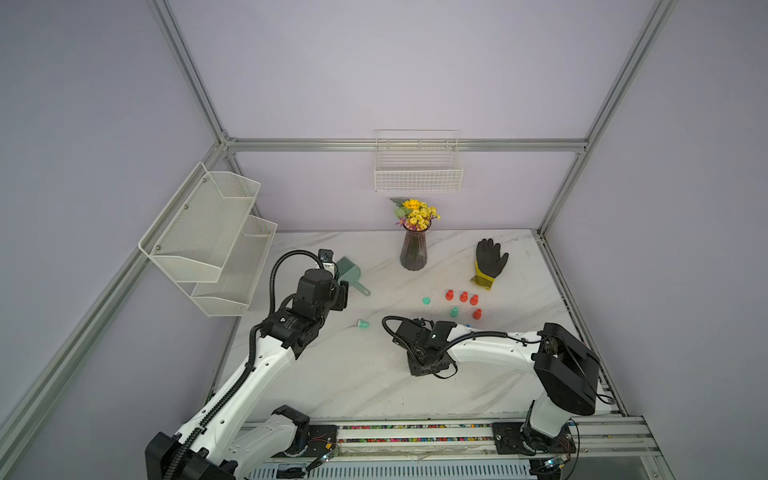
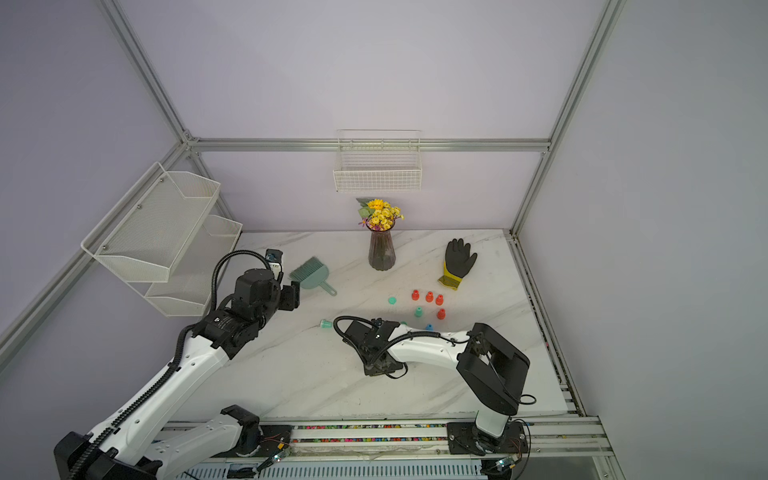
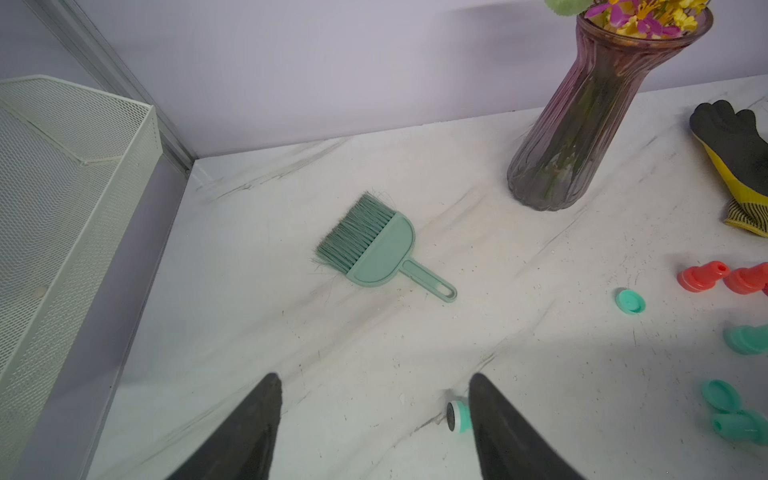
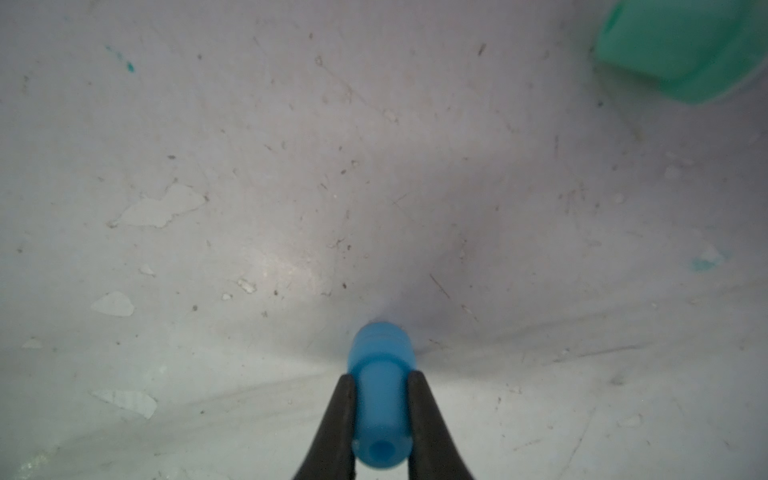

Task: Close the stamp cap
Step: Close the cover of the stamp.

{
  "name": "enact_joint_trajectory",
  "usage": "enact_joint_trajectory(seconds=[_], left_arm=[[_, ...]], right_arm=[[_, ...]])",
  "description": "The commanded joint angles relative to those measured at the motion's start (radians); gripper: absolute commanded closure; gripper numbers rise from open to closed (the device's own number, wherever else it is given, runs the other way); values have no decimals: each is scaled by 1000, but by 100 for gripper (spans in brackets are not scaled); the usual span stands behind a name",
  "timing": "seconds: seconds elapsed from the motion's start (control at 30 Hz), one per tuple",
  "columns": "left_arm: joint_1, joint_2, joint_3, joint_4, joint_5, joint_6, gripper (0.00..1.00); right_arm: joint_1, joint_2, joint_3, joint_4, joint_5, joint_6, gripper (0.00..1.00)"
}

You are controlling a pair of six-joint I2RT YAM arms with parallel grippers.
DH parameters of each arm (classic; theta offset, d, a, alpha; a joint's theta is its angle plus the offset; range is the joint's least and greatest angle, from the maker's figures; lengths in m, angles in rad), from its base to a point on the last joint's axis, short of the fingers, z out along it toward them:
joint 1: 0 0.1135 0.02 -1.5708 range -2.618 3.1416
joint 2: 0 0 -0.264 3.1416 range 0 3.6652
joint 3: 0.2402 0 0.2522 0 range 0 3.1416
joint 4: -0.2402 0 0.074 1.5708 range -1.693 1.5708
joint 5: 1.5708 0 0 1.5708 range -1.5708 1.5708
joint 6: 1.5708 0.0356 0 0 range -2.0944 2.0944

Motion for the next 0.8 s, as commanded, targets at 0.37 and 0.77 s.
enact_joint_trajectory(seconds=[0.37, 0.77], left_arm=[[5, 8, 11, 16, -31, 30, 29], [5, 21, 18, 1, -47, 31, 29]], right_arm=[[-9, 223, -32, -57, -195, -93, 100], [-11, 350, -47, -13, -271, -199, 100]])
